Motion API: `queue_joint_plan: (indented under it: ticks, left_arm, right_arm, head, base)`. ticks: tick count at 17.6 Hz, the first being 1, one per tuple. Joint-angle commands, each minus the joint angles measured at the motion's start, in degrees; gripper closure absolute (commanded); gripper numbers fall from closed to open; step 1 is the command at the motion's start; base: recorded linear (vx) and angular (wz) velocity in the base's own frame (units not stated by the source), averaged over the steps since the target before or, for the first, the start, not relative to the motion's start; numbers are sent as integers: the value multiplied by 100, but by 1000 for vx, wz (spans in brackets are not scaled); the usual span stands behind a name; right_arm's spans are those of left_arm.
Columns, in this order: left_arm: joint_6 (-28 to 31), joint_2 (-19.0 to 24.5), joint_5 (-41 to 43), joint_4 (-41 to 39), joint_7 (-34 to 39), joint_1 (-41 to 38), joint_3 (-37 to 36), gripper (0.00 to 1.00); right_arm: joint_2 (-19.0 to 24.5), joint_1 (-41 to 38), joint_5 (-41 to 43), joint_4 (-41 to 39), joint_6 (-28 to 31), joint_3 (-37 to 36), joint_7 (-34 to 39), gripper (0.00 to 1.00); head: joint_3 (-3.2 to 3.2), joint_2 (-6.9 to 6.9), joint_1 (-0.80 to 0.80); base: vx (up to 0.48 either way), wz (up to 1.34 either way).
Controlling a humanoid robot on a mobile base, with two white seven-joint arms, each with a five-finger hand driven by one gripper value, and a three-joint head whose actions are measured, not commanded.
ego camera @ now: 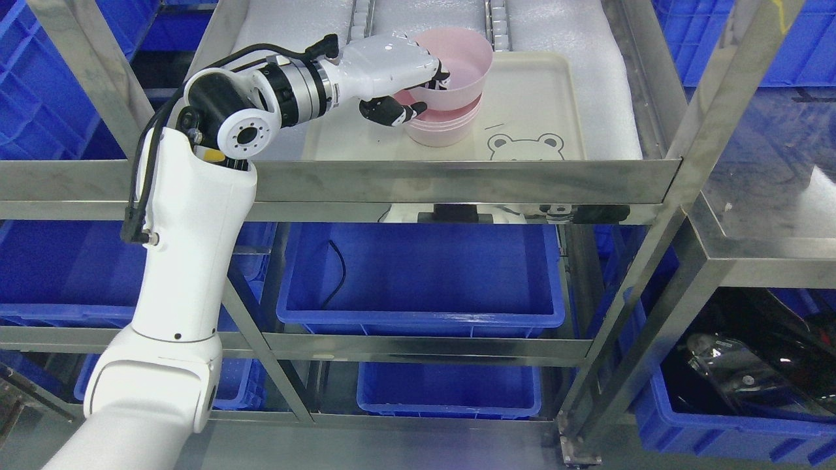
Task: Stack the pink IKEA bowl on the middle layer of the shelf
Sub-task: 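Lower the pink bowl into the stack with the left hand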
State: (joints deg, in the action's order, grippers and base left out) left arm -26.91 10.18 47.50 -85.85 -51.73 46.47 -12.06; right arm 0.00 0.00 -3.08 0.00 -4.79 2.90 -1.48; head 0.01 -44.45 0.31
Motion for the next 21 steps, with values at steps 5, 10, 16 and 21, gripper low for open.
queue_joint_plan:
  ticks: [5, 10, 16, 21]
  left_arm:
    - [-16, -78, -250, -11, -241, -76, 284, 81]
    - [-16, -25, -250, -10, -241, -77, 248, 81]
    - [-24, 88, -250, -2, -241, -50, 284, 81]
    - [-33, 168, -223, 16, -189, -68, 301, 40]
  right_arm:
    - [-100, -132, 0, -100, 5, 0, -1, 0]
    - [-100, -132, 0, -100, 5, 0, -1, 0]
    - [-100, -132, 0, -100, 5, 0, -1, 0]
    - [-100, -132, 0, -100, 5, 0, -1, 0]
  head:
    - [0, 0, 0]
    - [0, 0, 0]
    - [0, 1, 0]
    - [0, 1, 0]
  base:
    - [0, 0]
    - [0, 0]
    - [0, 0]
    - [0, 0]
